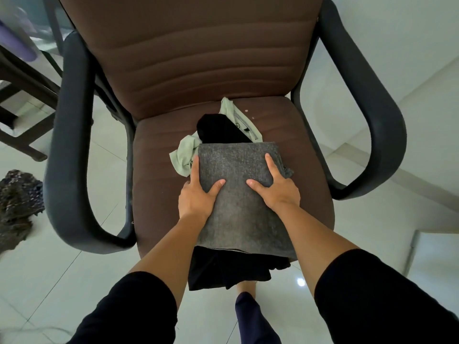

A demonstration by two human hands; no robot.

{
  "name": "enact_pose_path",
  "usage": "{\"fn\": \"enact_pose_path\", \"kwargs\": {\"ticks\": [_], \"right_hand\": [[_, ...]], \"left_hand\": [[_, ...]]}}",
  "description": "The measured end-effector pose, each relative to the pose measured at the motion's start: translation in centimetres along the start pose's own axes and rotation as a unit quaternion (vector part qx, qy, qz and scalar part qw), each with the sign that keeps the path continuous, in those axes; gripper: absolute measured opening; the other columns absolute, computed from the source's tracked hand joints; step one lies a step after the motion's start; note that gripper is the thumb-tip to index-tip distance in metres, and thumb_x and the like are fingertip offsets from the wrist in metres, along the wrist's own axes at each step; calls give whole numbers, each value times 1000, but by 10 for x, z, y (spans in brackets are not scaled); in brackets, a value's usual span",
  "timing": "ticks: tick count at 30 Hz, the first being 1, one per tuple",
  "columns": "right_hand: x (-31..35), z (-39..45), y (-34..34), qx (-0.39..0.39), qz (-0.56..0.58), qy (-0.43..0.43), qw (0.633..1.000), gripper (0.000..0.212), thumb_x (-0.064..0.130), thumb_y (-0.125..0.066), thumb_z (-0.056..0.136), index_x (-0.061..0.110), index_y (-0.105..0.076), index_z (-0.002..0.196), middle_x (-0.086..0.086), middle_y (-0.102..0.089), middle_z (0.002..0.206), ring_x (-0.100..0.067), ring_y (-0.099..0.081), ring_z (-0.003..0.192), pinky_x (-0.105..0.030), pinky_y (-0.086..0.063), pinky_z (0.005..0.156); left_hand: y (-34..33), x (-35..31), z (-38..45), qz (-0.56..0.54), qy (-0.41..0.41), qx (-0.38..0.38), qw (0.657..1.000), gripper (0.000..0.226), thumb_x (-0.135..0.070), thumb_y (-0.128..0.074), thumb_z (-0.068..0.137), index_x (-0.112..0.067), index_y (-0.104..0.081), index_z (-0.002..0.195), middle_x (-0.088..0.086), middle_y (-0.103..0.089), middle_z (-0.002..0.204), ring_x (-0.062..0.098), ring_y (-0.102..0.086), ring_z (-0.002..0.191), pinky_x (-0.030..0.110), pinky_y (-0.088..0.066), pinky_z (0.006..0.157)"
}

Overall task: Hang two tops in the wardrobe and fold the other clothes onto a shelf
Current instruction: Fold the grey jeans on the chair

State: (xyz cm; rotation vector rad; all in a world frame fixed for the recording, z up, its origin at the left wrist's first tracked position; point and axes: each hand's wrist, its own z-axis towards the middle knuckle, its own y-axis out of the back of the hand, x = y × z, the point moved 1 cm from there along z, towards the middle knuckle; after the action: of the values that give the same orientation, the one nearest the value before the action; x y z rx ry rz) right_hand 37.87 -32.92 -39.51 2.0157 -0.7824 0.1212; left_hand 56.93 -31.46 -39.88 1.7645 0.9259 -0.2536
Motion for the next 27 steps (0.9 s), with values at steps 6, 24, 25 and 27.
{"fn": "enact_pose_path", "kwargs": {"ticks": [6, 24, 25, 27], "right_hand": [[20, -22, 30, -49, 29, 47, 997, 82, 75, -48, 76, 60, 0, 140, -15, -50, 134, -33, -52, 119, -40, -45, 93], [61, -174, 203, -286, 134, 32, 948, 82, 73, -49, 78, 55, -4, 144, -14, -43, 141, -32, -44, 127, -42, -41, 99], [55, -191, 204, -305, 142, 21, 942, 82, 73, -49, 78, 55, -4, 144, -14, -45, 139, -32, -45, 126, -42, -41, 99], [41, -229, 203, -339, 156, -8, 928, 81, 73, -49, 78, 55, -6, 144, -15, -49, 133, -32, -48, 122, -40, -42, 96]], "left_hand": [[29, -17, -13, -55, -63, -39, 996, 78, -59, -55, 84, -55, -4, 143, 8, -58, 115, 24, -57, 106, 28, -40, 80], [163, -185, -71, -48, -320, -14, 946, 71, -61, -51, 85, -53, -12, 144, 7, -56, 129, 24, -54, 115, 34, -43, 95], [165, -190, -81, -44, -339, -3, 940, 71, -61, -51, 85, -53, -12, 144, 7, -55, 131, 25, -53, 117, 35, -42, 97], [165, -199, -106, -32, -380, 19, 924, 71, -62, -50, 85, -52, -13, 144, 8, -55, 133, 27, -53, 119, 37, -42, 99]]}}
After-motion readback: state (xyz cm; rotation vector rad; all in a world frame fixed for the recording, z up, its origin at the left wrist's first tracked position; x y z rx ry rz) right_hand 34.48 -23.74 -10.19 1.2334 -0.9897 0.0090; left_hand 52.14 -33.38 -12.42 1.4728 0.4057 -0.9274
